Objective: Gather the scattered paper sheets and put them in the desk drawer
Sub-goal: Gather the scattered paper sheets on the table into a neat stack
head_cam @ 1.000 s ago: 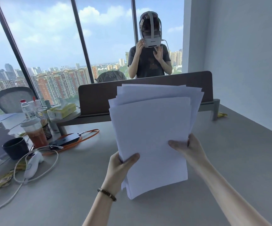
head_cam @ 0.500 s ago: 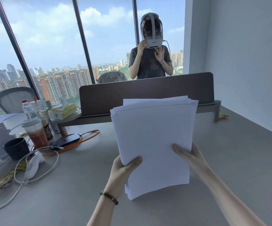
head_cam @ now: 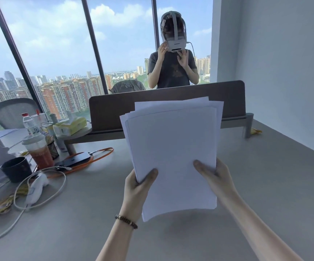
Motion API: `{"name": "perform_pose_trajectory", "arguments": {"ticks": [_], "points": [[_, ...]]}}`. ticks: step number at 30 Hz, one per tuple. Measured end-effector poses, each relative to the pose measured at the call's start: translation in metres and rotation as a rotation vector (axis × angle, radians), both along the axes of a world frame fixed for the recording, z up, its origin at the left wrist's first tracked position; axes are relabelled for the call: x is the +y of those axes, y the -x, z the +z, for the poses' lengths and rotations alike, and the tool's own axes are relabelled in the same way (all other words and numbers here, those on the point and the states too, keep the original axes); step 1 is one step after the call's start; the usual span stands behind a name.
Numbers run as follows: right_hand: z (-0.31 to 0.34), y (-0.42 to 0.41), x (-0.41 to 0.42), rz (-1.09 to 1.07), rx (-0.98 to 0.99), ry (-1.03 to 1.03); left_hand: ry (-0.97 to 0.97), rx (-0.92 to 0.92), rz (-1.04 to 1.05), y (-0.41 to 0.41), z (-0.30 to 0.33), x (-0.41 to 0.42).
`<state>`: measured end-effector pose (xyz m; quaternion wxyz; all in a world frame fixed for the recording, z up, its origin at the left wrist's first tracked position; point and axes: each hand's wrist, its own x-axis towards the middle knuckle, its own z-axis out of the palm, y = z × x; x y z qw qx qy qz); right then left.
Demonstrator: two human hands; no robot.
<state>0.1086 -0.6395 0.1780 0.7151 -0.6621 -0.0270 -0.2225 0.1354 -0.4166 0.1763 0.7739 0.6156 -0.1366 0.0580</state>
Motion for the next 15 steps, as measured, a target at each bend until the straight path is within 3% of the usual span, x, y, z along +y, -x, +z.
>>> {"name": "perform_pose_trajectory", "arguments": {"ticks": [10,15], "points": [[0.030,-0.001,-0.002,0.070,-0.099,-0.023,0.064,0.054,-0.118,-0.003,0.014,0.007],[0.027,-0.005,0.004,0.035,-0.092,-0.033,0.011,0.071,-0.048,0.002,0.007,0.004]]}}
